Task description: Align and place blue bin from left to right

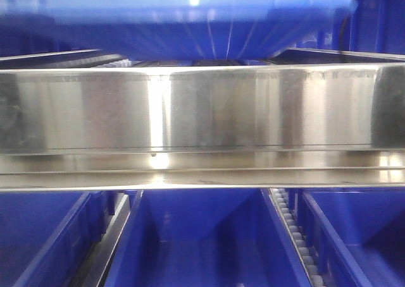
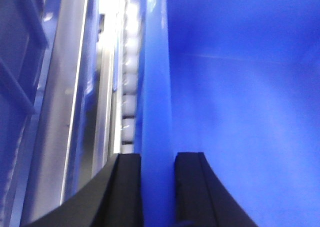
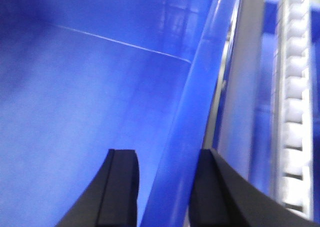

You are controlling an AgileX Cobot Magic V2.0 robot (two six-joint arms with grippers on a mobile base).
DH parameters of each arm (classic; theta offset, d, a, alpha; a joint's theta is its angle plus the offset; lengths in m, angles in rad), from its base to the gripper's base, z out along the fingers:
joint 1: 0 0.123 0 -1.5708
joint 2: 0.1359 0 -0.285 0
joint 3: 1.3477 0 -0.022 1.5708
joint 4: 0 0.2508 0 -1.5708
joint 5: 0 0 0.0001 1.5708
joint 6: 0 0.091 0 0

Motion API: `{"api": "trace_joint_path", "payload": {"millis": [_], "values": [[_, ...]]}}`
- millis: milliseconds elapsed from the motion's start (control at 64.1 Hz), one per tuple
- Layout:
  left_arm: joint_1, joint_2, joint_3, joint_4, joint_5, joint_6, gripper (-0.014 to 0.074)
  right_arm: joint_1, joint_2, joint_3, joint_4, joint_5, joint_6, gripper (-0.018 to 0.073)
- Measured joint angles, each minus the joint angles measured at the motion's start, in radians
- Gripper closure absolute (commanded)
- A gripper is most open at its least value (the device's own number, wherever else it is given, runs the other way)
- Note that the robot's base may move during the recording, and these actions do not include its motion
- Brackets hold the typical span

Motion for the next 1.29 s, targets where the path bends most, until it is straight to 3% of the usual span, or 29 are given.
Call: {"api": "trace_joint_path", "payload": {"millis": [530,1294], "values": [[-0.072,-0.083,-0.081,0.043,-0.008,-0.005,0.0613,-0.002,-0.113,-0.086,-0.026,0.029,0.006,0.0628],[-0.075,-0.083,-0.081,0.047,-0.008,-0.005,0.0613,-0.003,-0.112,-0.093,-0.028,0.031,0.006,0.0628]]}}
